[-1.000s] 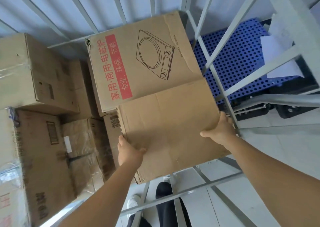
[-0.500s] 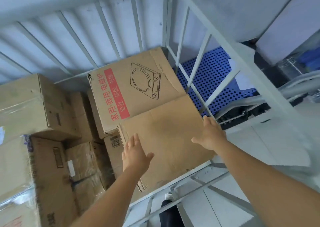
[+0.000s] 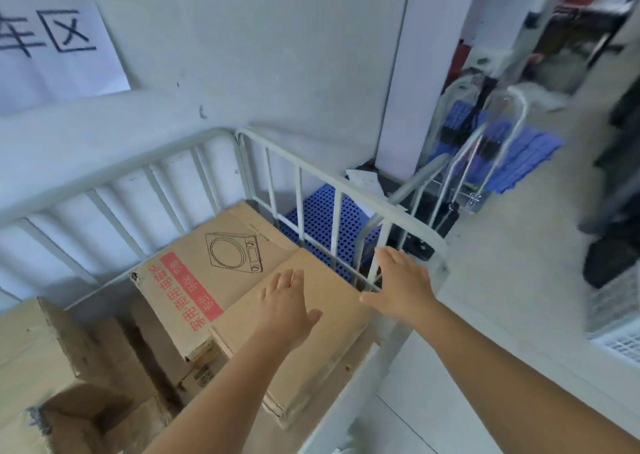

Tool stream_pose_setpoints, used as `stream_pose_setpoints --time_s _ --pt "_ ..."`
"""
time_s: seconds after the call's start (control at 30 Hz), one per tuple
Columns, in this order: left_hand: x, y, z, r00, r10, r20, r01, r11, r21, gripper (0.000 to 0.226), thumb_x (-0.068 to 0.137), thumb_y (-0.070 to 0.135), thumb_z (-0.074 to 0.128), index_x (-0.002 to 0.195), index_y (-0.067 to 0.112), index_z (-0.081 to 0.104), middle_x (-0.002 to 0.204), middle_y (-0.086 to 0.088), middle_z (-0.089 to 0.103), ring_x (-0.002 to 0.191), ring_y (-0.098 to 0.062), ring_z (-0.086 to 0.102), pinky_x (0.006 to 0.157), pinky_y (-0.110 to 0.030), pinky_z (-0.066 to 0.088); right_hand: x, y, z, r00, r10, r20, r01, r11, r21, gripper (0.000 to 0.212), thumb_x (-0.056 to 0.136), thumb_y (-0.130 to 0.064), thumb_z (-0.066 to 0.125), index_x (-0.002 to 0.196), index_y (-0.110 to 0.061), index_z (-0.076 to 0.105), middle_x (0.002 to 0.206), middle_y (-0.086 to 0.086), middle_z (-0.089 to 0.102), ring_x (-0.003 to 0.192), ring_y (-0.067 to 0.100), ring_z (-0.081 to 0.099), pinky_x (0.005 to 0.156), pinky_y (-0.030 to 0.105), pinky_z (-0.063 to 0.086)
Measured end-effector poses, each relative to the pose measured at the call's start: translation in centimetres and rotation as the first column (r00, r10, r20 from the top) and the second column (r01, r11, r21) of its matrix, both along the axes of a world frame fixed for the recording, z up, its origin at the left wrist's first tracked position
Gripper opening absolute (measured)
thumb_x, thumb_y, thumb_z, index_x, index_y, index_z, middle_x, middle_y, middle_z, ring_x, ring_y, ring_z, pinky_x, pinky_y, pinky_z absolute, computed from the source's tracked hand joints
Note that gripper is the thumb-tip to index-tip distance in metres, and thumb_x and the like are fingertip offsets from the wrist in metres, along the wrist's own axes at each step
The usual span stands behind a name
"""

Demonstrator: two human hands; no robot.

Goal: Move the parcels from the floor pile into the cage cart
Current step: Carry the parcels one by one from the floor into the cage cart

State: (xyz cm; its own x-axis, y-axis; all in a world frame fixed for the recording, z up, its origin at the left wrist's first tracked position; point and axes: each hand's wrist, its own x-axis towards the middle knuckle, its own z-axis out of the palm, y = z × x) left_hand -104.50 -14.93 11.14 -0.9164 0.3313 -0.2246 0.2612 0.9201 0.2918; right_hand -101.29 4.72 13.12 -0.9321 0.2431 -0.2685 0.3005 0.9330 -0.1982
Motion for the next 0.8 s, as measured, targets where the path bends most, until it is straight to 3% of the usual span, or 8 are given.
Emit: stream_pose_setpoints --time_s 0.17,0.4,0.5,0.8 --pt "3.6 4.0 4.2 0.979 -0.196 -0.049 0.197 0.980 0.037 0.080 0.094 0.046 0.053 0.155 0.019 0.008 0.161 0.000 0.014 0.148 -0.022 0.012 0.117 -0.039 0.015 8.0 2.3 3.8 0.982 -0.171 -0.075 0.172 0.985 0.010 0.093 0.088 -0.053 0.060 0.156 -0.017 0.008 0.163 -0.001 0.010 0.150 0.021 0.011 0.117 0.042 0.018" --pt "9.5 11.7 6.5 0.893 -0.446 -0.059 0.449 0.890 0.079 0.083 0.093 0.046 0.053 0.155 0.020 0.005 0.162 0.001 0.009 0.148 -0.021 0.010 0.120 -0.040 0.015 18.8 7.0 5.0 0.898 -0.430 -0.094 0.429 0.903 -0.029 0.090 0.091 -0.051 0.057 0.156 -0.017 0.004 0.164 0.000 0.006 0.151 0.022 0.004 0.121 0.046 0.009" --pt "12.5 15.3 6.5 0.821 -0.567 -0.072 0.571 0.820 0.050 0.083 0.093 0.048 0.050 0.155 0.017 0.005 0.161 -0.001 0.011 0.147 -0.022 0.013 0.119 -0.039 0.017 23.5 9.4 4.8 0.839 -0.539 -0.073 0.537 0.842 -0.053 0.093 0.091 -0.052 0.056 0.157 -0.018 -0.001 0.165 0.000 -0.001 0.151 0.022 -0.002 0.121 0.045 0.004" --pt "25.2 27.7 5.4 0.561 -0.825 -0.072 0.826 0.563 -0.008 0.080 0.094 0.048 0.048 0.155 0.017 0.007 0.160 -0.003 0.016 0.147 -0.021 0.016 0.119 -0.036 0.019 39.6 16.4 2.8 0.619 -0.785 -0.030 0.785 0.619 -0.016 0.093 0.091 -0.052 0.055 0.157 -0.017 -0.001 0.164 0.000 0.002 0.151 0.022 -0.001 0.121 0.045 0.006"
